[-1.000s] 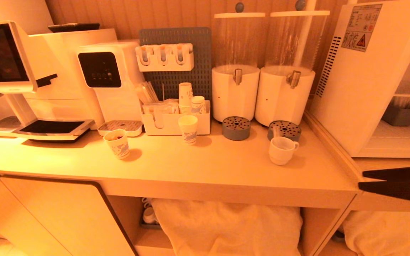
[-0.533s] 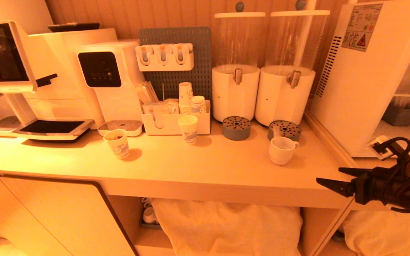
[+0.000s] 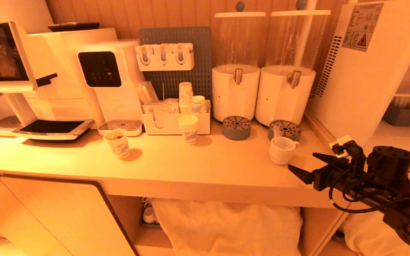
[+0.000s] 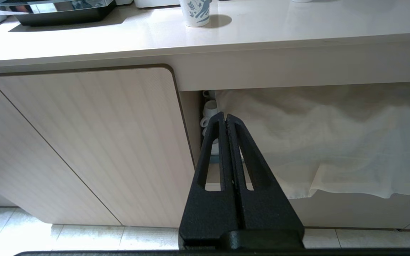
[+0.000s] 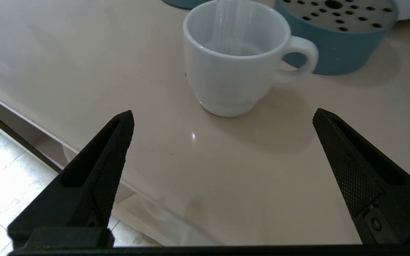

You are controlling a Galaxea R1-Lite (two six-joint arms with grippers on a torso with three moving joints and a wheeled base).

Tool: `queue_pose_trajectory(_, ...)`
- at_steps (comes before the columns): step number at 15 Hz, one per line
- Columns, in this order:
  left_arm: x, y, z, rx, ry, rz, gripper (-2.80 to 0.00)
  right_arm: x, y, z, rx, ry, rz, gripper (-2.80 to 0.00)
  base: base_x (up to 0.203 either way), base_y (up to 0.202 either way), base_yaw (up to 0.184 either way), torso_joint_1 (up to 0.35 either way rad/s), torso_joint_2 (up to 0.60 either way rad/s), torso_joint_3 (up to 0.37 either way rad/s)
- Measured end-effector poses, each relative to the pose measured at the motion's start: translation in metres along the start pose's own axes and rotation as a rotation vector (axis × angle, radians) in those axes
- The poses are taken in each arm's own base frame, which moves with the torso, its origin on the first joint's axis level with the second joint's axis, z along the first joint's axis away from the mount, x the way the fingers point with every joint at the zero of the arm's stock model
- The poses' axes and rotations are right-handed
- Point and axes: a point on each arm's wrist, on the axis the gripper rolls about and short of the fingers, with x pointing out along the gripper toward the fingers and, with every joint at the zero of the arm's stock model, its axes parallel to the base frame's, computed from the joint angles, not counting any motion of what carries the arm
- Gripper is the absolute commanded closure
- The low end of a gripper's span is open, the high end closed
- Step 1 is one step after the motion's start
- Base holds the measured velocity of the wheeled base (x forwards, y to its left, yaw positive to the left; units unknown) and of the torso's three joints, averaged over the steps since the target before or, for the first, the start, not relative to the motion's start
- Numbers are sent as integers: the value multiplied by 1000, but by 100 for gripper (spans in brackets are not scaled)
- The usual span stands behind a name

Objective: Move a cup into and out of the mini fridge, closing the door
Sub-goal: Put the ceramic cup in the freezer

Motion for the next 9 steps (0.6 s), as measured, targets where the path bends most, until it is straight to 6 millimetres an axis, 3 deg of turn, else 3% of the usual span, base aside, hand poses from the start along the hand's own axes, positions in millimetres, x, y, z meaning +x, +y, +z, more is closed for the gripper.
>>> queue_pose_trajectory(9,0,0,0,-8,0,1,0,25,-3,0,-2,9,16,-280,0,0,0,0,0,0)
